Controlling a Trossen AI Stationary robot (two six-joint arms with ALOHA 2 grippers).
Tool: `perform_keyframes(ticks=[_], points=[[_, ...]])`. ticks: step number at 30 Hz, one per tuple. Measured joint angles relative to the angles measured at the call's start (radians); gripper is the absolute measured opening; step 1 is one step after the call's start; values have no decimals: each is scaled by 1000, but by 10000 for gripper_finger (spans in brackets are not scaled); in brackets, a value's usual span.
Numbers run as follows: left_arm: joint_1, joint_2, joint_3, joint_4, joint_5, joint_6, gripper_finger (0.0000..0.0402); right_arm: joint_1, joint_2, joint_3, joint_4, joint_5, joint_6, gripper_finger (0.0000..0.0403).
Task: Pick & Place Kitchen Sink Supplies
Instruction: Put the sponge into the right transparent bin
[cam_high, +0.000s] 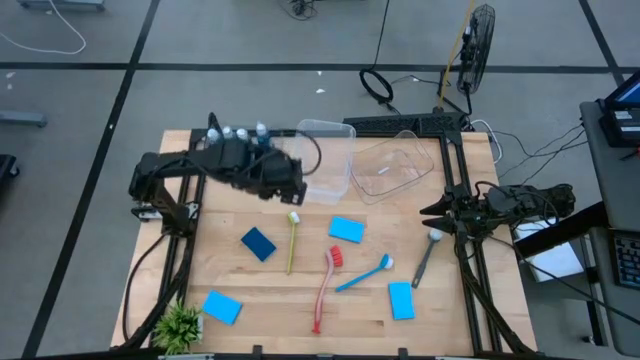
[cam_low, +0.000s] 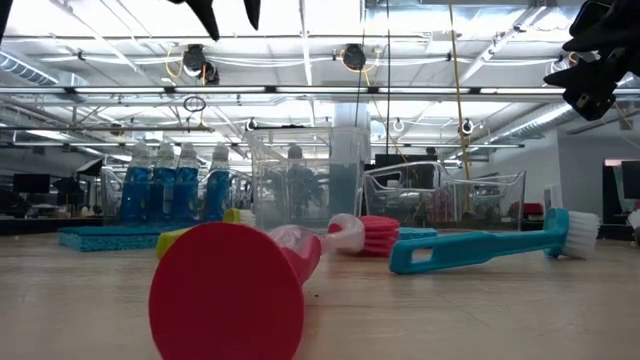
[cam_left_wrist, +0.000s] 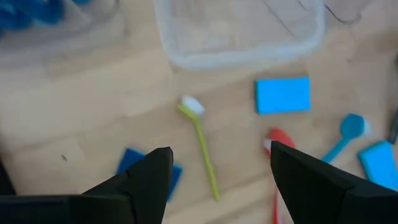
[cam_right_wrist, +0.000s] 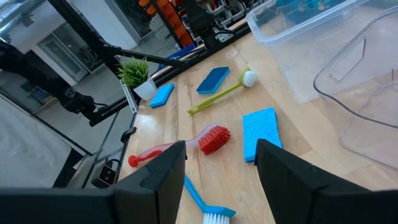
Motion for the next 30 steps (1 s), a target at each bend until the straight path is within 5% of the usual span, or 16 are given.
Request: perform_keyframes(ticks=[18, 30], points=[[-281, 1, 0, -1, -64, -465, 269, 0, 0, 0, 0, 0, 0, 183], [-306, 2, 0, -1, -66, -467, 269, 0, 0, 0, 0, 0, 0, 183]])
